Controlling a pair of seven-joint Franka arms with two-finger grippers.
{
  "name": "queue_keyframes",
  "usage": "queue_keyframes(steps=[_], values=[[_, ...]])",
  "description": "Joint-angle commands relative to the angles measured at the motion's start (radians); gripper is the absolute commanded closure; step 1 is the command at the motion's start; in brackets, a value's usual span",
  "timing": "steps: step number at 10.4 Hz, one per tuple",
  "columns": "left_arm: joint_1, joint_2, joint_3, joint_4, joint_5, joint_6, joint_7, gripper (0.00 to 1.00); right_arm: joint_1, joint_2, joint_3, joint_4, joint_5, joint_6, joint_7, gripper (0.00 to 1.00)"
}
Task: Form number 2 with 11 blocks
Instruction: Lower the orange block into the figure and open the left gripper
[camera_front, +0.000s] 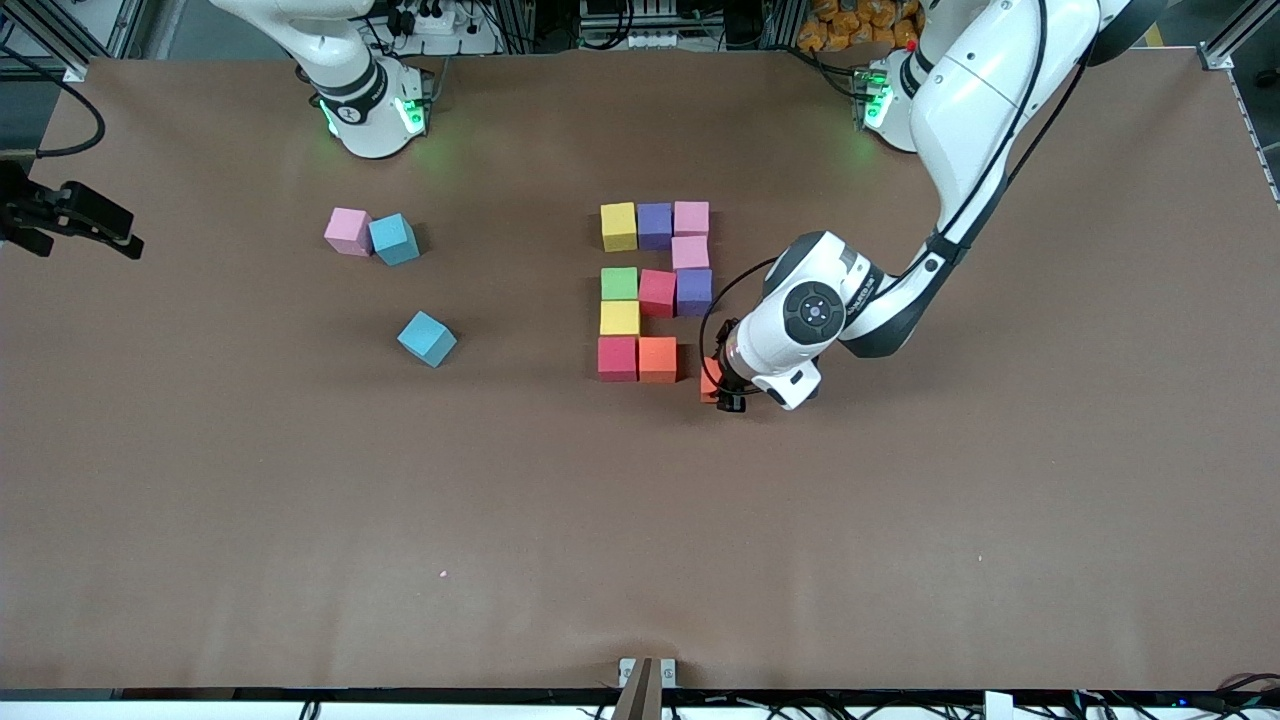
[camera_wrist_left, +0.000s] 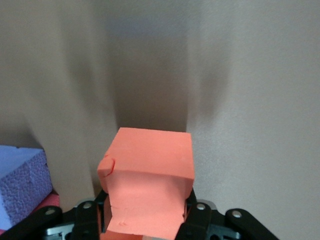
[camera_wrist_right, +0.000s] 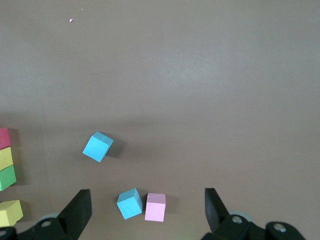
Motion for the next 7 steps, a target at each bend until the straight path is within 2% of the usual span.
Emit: queue_keyframes(steps=[1, 7], values=[[-0.017, -0.020, 0.007, -0.021, -0.006, 0.022, -0.068, 0.50, -0.007, 0.004, 0.008, 0.023, -0.005, -0.020, 0.020, 0.00], [-0.072, -0.012, 0.010, -0.035, 0.024, 0.035, -0.134, 0.50, -0.010, 0.004, 0.007, 0.025, 0.000, -0.020, 0.021, 0.00]])
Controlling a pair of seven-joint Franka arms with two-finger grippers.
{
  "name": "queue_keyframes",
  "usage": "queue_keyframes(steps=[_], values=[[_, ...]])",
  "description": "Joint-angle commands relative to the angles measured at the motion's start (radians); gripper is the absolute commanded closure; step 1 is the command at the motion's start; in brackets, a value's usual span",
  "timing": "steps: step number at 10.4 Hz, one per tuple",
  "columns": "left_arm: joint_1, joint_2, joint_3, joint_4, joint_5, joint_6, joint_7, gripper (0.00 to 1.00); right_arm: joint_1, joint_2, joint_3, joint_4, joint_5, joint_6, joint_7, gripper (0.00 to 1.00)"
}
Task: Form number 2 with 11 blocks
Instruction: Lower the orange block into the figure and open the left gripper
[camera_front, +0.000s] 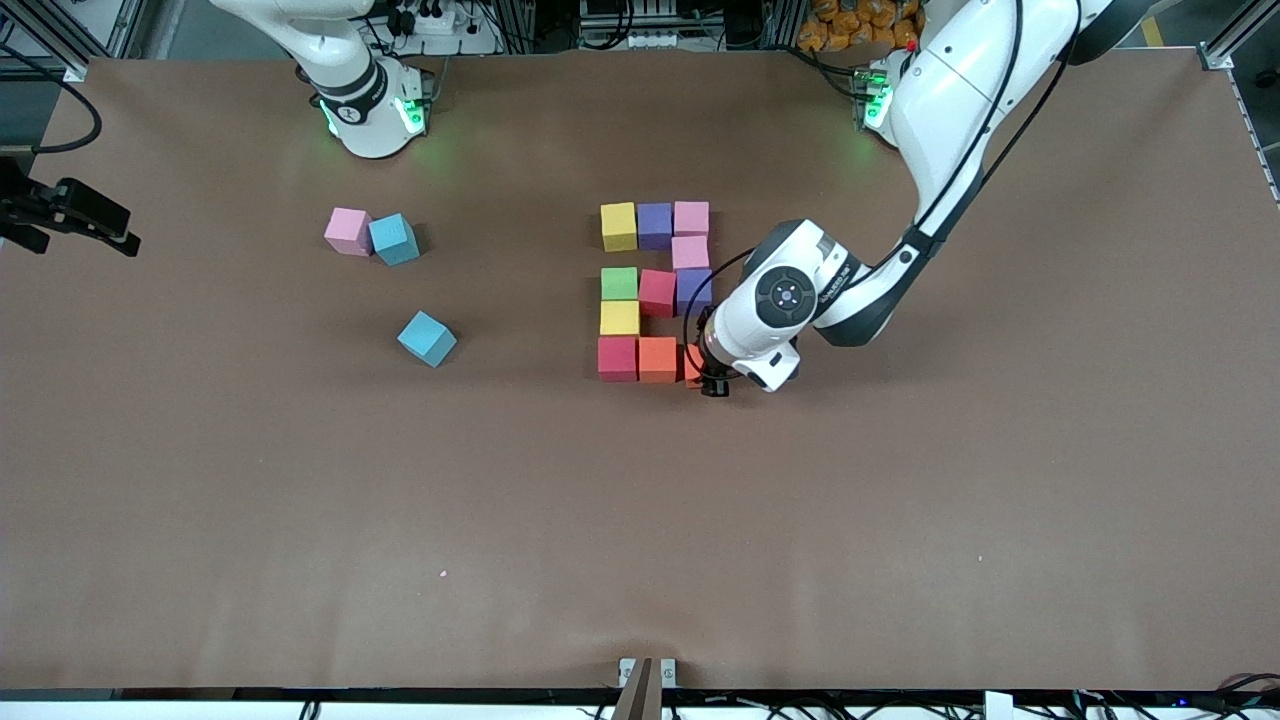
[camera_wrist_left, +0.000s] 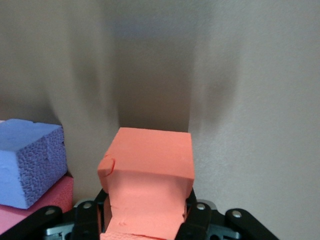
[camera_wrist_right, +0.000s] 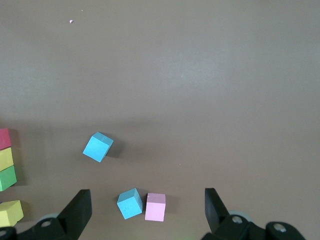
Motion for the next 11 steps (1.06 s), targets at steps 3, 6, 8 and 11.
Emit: queue_keyframes(steps=[3, 6, 8, 11], values=[[-0.018, -0.012, 0.010, -0.033, 0.031, 0.043, -0.043, 0.50, -0.005, 0.005, 0.007, 0.020, 0.000, -0.006, 0.019, 0.00], [-0.018, -0.014, 0.011, -0.062, 0.038, 0.079, -0.041, 0.50, -0.010, 0.004, 0.006, 0.023, 0.000, -0.015, 0.017, 0.00], [-0.018, -0.014, 0.010, -0.064, 0.048, 0.088, -0.041, 0.50, -0.016, -0.001, 0.001, 0.033, -0.001, -0.018, 0.014, 0.00], [-0.019, -0.014, 0.010, -0.062, 0.048, 0.108, -0.041, 0.50, -0.018, -0.001, 0.002, 0.050, 0.000, -0.018, 0.016, 0.00]])
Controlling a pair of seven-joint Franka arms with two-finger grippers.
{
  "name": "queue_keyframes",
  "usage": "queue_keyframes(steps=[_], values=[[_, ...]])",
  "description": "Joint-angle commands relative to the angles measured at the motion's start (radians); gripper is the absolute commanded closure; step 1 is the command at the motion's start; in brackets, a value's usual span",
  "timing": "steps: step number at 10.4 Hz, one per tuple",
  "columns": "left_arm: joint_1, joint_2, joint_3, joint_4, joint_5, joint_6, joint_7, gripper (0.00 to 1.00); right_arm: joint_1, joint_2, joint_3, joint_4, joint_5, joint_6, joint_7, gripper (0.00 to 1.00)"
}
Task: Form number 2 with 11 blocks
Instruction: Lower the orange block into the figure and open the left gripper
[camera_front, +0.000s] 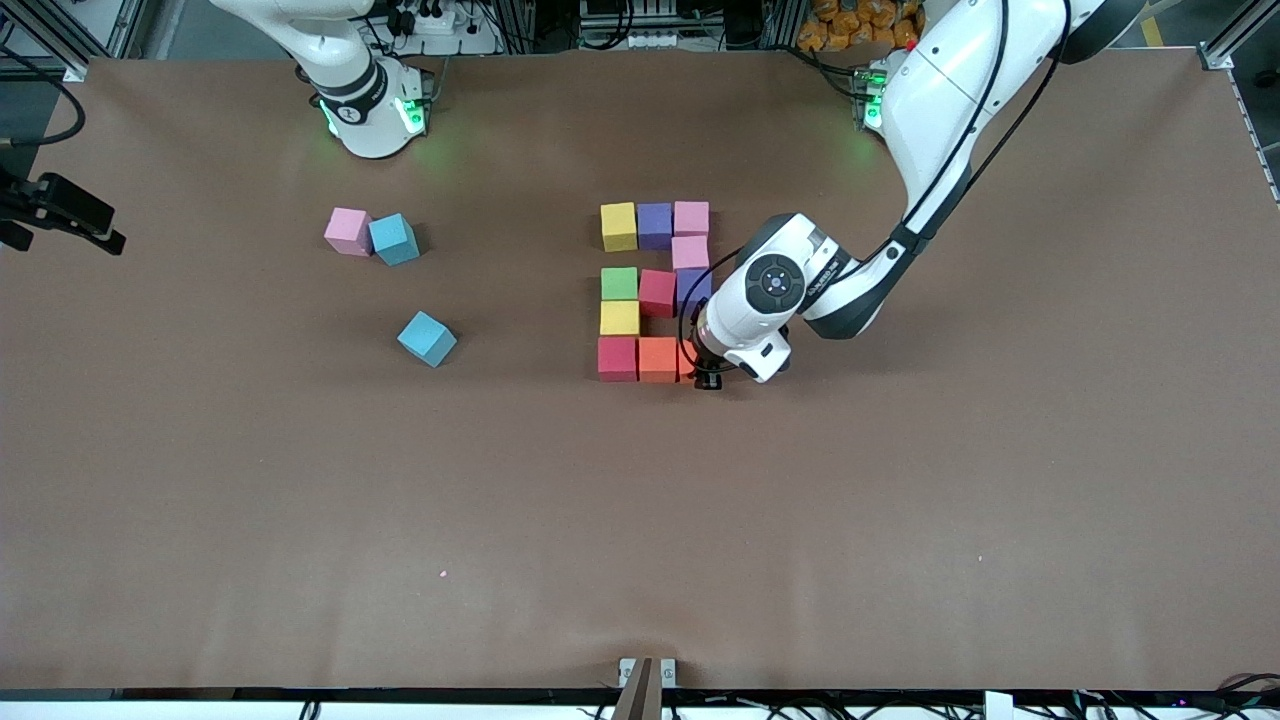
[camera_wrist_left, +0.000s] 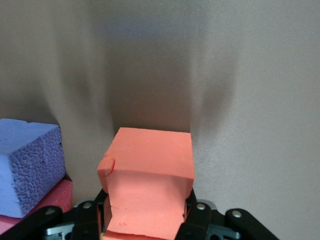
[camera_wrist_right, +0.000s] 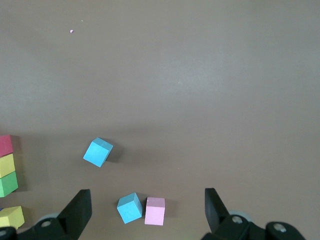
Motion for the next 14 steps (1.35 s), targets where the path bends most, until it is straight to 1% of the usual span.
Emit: queue_keyframes(steps=[1, 3, 5, 8, 9, 10, 11, 14], values=[[-0.007, -0.012, 0.006, -0.017, 0.026, 0.030, -0.025, 0.50, -0.016, -0.001, 0.011, 0.019, -0.001, -0.018, 0.013, 0.00], [-0.008, -0.012, 0.006, -0.019, 0.027, 0.032, -0.025, 0.49, -0.024, -0.002, 0.008, 0.020, -0.001, -0.018, 0.010, 0.00], [-0.011, -0.012, 0.006, -0.019, 0.027, 0.032, -0.025, 0.44, -0.034, -0.002, 0.008, 0.023, -0.001, -0.018, 0.011, 0.00], [-0.016, -0.012, 0.004, -0.019, 0.027, 0.032, -0.025, 0.41, -0.034, -0.001, 0.009, 0.031, -0.001, -0.019, 0.010, 0.00], [-0.016, -0.012, 0.006, -0.019, 0.027, 0.030, -0.024, 0.34, -0.031, 0.001, 0.011, 0.031, -0.001, -0.038, 0.014, 0.00], [-0.016, -0.012, 0.006, -0.020, 0.027, 0.030, -0.022, 0.06, -0.031, -0.001, 0.011, 0.031, -0.001, -0.045, 0.014, 0.00], [-0.018, -0.014, 0.006, -0.019, 0.027, 0.029, -0.019, 0.00, -0.033, -0.001, 0.011, 0.031, -0.001, -0.047, 0.014, 0.00], [-0.010, -0.040, 0.001, -0.017, 0.032, 0.021, -0.005, 0.00, -0.033, 0.001, 0.011, 0.031, -0.001, -0.045, 0.014, 0.00]])
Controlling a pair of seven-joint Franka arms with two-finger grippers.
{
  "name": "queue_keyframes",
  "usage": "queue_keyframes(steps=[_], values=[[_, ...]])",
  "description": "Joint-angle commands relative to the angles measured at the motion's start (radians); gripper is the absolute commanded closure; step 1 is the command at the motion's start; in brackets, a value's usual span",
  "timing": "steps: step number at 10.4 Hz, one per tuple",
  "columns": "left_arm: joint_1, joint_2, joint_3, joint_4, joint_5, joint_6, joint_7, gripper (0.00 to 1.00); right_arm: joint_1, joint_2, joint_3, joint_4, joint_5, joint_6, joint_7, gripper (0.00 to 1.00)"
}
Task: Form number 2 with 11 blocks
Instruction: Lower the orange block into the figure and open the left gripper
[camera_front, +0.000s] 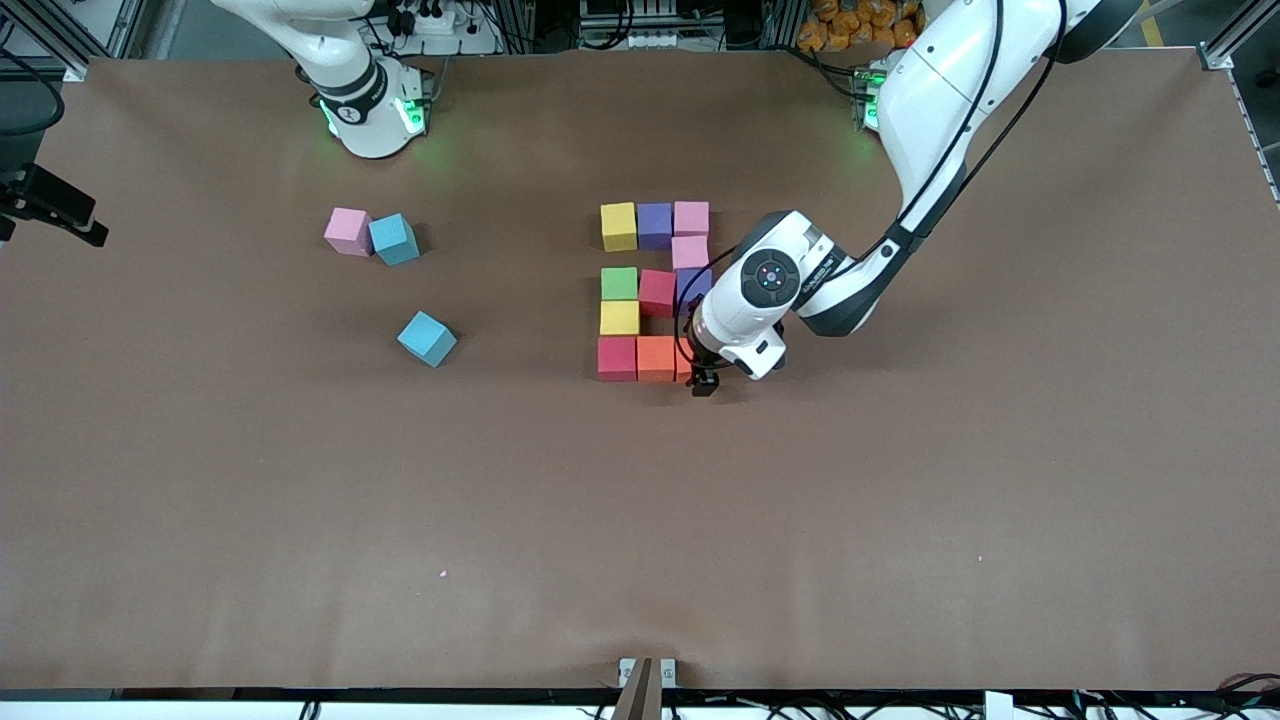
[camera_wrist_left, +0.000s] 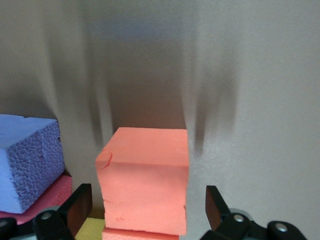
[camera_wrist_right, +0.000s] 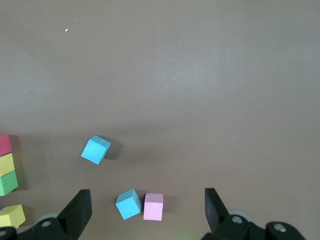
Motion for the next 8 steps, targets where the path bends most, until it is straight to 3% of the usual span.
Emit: queue_keyframes(steps=[1, 8], values=[[0.000, -0.050, 0.000, -0.015, 0.019, 0.001, -0.007, 0.00, -0.014, 0.001, 0.013, 0.016, -0.001, -0.015, 0.014, 0.00], [0.012, -0.192, -0.011, 0.002, 0.020, -0.087, 0.088, 0.00, -0.016, 0.001, 0.010, 0.028, -0.001, -0.013, 0.014, 0.00]])
